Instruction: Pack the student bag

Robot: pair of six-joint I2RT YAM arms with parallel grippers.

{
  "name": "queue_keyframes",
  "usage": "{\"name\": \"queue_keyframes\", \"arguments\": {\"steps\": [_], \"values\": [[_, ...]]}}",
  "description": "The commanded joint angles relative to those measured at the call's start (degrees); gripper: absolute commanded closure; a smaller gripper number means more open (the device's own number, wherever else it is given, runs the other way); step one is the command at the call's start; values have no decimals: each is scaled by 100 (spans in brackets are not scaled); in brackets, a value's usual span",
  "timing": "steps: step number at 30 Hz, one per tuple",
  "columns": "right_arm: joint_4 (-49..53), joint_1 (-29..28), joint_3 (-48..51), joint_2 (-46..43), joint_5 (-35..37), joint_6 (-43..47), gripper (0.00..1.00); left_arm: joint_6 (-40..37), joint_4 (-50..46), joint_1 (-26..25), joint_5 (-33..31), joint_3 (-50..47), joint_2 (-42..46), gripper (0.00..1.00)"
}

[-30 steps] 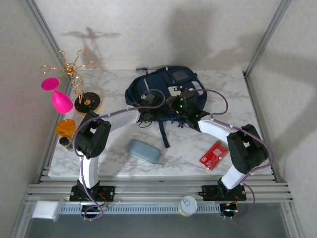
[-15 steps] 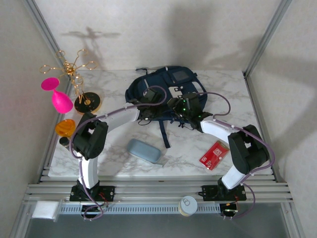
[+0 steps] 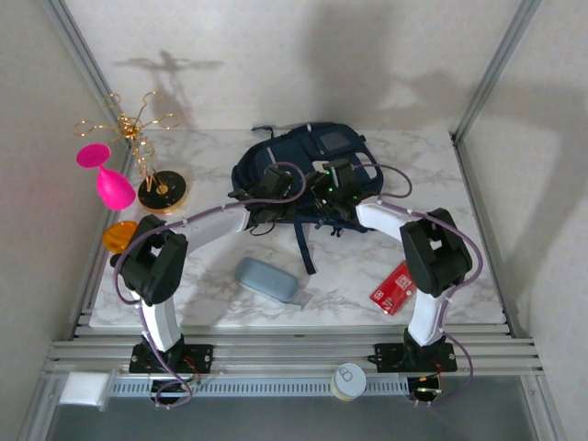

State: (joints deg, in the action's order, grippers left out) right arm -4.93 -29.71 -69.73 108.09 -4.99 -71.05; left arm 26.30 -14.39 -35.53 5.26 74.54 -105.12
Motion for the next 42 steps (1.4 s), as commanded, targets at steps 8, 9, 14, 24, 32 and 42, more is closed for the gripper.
{"name": "queue_keyframes", "arguments": {"steps": [8,9,14,24,32,42], "values": [[69,222,105,-274,665,952,94,-492,-317,26,-446,-295,659,100],[42,294,215,-422,608,1117,99,-510,-345,36,-480,-328,712,100],[-11,988,725,-1111,-300,2105,100,-776,-314,197,-545,-704,999,100],[183,1547,943,-1565,-1240,2165,63,-776,381,45,429,-864,987,100],[-235,359,1415,-1719,-442,821,25,-488,847,-33,370,-915,881,100],[-421,-368,835,-1164,741,-49,32,-380,1179,17,498,-967,808,100]]}}
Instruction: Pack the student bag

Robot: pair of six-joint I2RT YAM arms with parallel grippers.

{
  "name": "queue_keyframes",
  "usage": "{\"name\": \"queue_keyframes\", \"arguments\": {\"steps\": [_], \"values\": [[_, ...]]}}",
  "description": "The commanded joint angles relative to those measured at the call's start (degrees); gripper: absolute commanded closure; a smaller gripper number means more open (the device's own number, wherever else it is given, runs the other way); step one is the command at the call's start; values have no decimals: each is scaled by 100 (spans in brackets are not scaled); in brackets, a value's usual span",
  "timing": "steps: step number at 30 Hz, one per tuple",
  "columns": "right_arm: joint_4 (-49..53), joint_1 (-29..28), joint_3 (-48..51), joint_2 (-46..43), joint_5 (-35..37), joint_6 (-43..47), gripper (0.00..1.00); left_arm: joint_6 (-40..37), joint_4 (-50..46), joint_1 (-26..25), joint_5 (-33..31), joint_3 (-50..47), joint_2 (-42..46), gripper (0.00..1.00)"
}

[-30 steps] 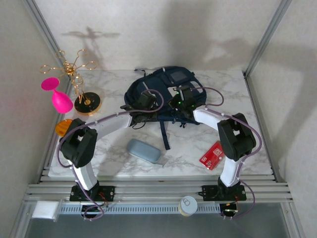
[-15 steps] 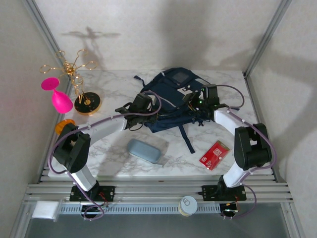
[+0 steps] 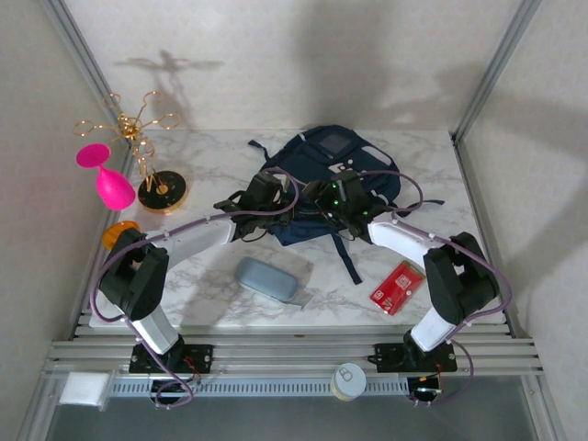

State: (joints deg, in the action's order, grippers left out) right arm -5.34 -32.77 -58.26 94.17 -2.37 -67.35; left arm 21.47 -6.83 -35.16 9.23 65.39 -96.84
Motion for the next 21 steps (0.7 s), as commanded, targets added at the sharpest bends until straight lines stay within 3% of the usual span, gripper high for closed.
{"name": "queue_keyframes", "arguments": {"steps": [1,3,7,10,17,21], "values": [[-353,-99,-390,294,711,-412,36,113,452,-4,107,-59,-2,100],[-247,-116,-568,453,991,-363,44,144,519,25,96,-95,23,100],[-349,-128,-956,773,892,107,84,154,540,142,87,-155,30,100],[-412,-180,-1255,999,559,465,100,168,508,227,-133,-339,183,100],[-69,-187,-1824,923,-940,1733,100,516,835,289,-1203,-1336,984,100],[567,320,-1696,334,-1864,2688,100,538,573,597,-1143,-1626,1255,100]]}}
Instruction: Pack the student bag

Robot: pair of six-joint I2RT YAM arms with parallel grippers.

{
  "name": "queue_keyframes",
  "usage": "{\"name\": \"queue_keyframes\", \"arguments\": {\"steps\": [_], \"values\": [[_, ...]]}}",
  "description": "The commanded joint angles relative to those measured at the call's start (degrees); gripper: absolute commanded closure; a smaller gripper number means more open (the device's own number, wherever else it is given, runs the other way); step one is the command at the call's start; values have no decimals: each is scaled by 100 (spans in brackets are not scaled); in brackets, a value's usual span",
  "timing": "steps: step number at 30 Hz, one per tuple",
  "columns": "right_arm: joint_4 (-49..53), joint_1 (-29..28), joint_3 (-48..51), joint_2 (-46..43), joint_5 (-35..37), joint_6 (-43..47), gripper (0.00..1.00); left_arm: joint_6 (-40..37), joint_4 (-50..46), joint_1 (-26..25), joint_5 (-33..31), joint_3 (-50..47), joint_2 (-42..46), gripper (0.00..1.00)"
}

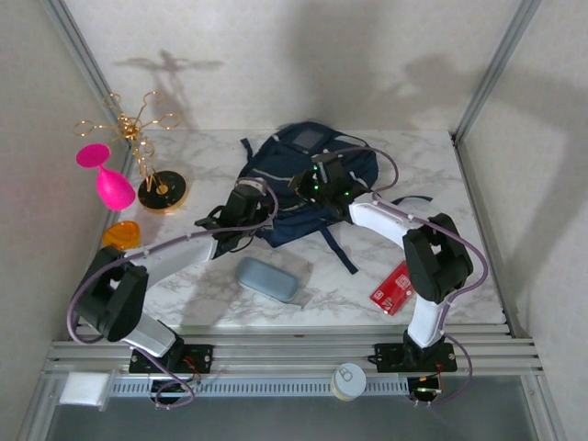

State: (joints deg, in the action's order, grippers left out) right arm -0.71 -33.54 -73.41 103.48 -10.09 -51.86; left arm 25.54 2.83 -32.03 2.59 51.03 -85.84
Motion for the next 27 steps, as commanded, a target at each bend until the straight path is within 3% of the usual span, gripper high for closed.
{"name": "queue_keyframes", "arguments": {"steps": [1,5,7,9,10,12,13,18,24,25,27], "values": [[206,664,-119,-673,-1532,1330,100,88,-406,335,-386,-266,179,100],[917,1515,-222,-595,-2125,1819,100,-112,-394,382,83,-336,1,100],[740,1759,-130,-584,-2312,1773,100,-189,-476,382,259,-129,-233,100],[718,1795,-109,-584,-2043,1668,100,-125,-392,382,380,-20,-365,100],[637,1783,-52,-584,-2009,1568,92,-79,-340,374,489,39,-416,100],[441,1736,163,-622,-1961,1229,61,-66,-239,294,600,137,-471,100],[316,1677,308,-666,-1938,1056,53,-75,-205,245,603,174,-484,100],[-325,925,1196,-1029,-933,-203,29,51,-53,149,626,268,-576,100],[-1086,101,1520,-805,114,-1344,24,147,69,127,655,259,-617,100],[-1089,24,1442,-723,269,-1337,26,144,76,127,647,259,-614,100],[-1171,-22,1282,-545,260,-1270,42,128,73,131,574,266,-604,100]]}}
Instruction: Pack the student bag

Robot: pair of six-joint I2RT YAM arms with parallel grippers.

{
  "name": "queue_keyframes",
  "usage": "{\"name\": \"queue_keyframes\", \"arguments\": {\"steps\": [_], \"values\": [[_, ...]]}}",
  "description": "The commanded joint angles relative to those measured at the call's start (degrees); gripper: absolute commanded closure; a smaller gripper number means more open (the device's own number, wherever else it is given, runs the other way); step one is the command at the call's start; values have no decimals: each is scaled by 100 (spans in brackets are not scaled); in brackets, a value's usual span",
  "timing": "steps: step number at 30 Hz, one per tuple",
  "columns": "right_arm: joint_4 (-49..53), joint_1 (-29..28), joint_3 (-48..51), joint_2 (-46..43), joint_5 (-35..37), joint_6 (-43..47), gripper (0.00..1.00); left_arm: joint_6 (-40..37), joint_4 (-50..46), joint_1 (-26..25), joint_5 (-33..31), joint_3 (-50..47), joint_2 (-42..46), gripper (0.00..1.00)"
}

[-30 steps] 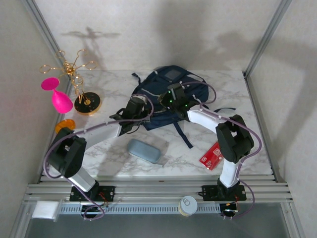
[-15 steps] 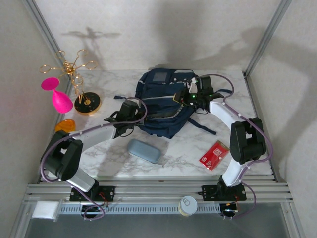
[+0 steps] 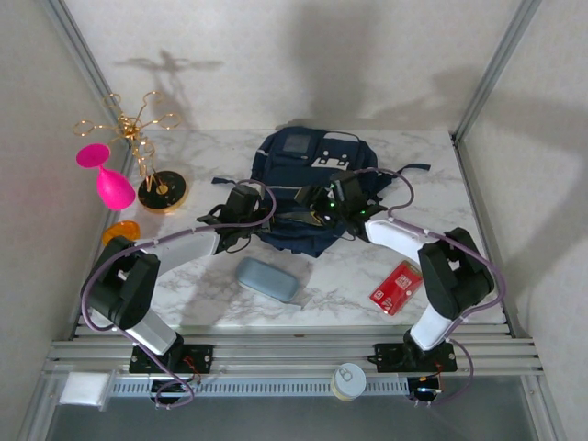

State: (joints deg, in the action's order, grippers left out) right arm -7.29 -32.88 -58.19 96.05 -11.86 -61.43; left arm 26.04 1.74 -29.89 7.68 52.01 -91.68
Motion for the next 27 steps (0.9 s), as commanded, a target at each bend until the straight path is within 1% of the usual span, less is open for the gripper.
{"name": "queue_keyframes", "arguments": {"steps": [1,3,5,6,7,9,10,12,14,15,17,20,23,25,27], "values": [[-532,-87,-327,265,421,-220,51,80,156,-79,18,177,-17,100],[-453,-87,-525,352,441,58,74,92,109,-36,-64,180,19,100],[-341,-91,-728,410,343,311,91,122,71,-2,-206,119,115,100],[-315,-137,-883,437,225,531,97,139,15,13,-337,72,192,100],[-217,-200,-1120,491,70,822,98,166,-19,39,-481,20,258,100],[677,-323,-1719,548,3,1458,100,261,-72,115,-645,-157,432,100],[790,-297,-1716,475,-133,1581,100,316,-130,176,-721,-224,500,100],[497,10,-1426,232,-931,1663,100,364,-179,291,-876,-403,691,100],[518,330,-1354,132,-1534,1881,100,419,-116,458,-1029,-611,839,100],[628,467,-1380,104,-1728,2118,100,420,-69,588,-964,-670,853,100],[990,691,-1513,80,-1803,2545,100,318,-35,797,-793,-660,753,100],[1189,1076,-1581,116,-2372,2752,100,126,-23,1027,-680,-434,407,100],[1346,1281,-1683,178,-2506,2899,100,44,96,1203,-549,-183,85,100],[1736,1371,-1855,252,-2344,3125,100,20,97,1298,-774,-75,2,100],[1844,1510,-1855,232,-2321,3208,100,-51,226,1424,-801,-59,-20,100]]}}
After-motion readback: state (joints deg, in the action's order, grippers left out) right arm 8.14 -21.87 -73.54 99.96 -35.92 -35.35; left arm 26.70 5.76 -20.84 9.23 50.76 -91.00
